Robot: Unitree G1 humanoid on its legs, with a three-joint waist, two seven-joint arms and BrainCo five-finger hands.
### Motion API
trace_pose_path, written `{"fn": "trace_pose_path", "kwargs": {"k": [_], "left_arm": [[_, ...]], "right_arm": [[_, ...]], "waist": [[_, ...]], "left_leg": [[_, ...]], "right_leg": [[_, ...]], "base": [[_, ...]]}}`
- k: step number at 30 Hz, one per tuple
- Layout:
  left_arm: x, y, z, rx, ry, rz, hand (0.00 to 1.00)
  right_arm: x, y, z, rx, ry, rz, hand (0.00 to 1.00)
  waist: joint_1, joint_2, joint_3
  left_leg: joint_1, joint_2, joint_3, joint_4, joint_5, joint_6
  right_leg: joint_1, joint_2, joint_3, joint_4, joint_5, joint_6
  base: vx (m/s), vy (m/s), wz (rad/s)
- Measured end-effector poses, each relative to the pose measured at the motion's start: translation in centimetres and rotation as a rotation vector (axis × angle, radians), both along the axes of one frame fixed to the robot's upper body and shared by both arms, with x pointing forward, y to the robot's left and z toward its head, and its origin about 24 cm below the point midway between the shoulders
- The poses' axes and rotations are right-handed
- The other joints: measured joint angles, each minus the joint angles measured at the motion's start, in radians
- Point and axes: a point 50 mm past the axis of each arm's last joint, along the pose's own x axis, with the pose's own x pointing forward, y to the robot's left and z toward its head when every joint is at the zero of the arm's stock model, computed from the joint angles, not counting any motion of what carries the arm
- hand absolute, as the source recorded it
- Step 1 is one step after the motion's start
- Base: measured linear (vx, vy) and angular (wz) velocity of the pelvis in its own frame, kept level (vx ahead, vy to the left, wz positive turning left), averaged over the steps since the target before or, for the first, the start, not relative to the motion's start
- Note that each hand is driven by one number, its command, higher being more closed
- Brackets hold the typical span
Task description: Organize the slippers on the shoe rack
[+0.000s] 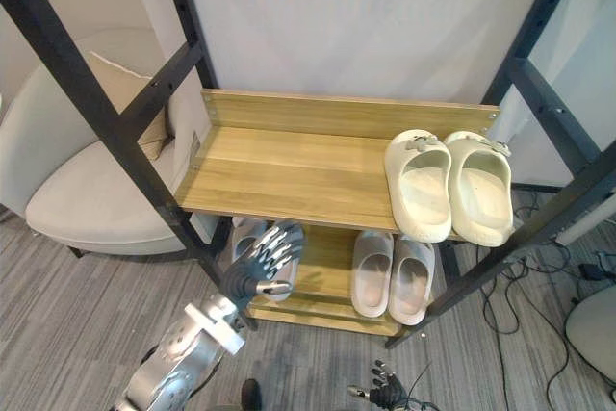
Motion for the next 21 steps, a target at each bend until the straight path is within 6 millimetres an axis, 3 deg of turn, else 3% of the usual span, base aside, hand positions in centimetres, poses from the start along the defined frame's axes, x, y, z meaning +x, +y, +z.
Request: {"fn": "trace_pose_path", "kwargs": {"k": [7,12,16,21], "left_arm": [[-2.0,3.5,-7.6,0.308,0.262,0.090,0.00],[-4.1,5.4,-11.5,0.554,0.409,0.142,0.00],[-5.2,6.7,-13.0,0.688,0.476,0.182,0.00],[-5.9,7.0,-13.7,0.731,0.516,0.220,0.00]], "right_arm": [[0.6,0.2,0.0,0.008,-0.008,0.015,0.00],[1.1,0.4,0.1,0.012,-0.021,0.017,0.00],[1.4,0.6,0.2,0.013,-0.029,0.015,0.00],[1.5,0.7,0.2,0.002,-0.034,-0.008,0.00]], "waist": [[0.003,-0.005,0.000],[0.003,-0.006,-0.001],[0.008,-0.009,-0.003],[0.010,-0.010,-0.003]], "left_leg": [[-0.001,-0.002,0.001,0.000,0.000,0.000],[0.000,-0.002,0.002,0.000,0.000,0.000],[0.003,0.000,0.005,0.000,0.000,0.000],[0.004,0.001,0.007,0.000,0.000,0.000]], "right_leg": [[0.000,-0.003,0.000,-0.001,-0.001,0.002],[0.000,-0.001,0.002,0.005,-0.001,0.002],[0.000,0.000,0.007,0.006,-0.001,0.002],[-0.001,-0.001,0.013,0.003,-0.001,0.002]], "base": [[0.00,0.000,0.00],[0.00,0.000,0.00],[-0.01,0.004,-0.01],[-0.01,0.003,0.00]]}}
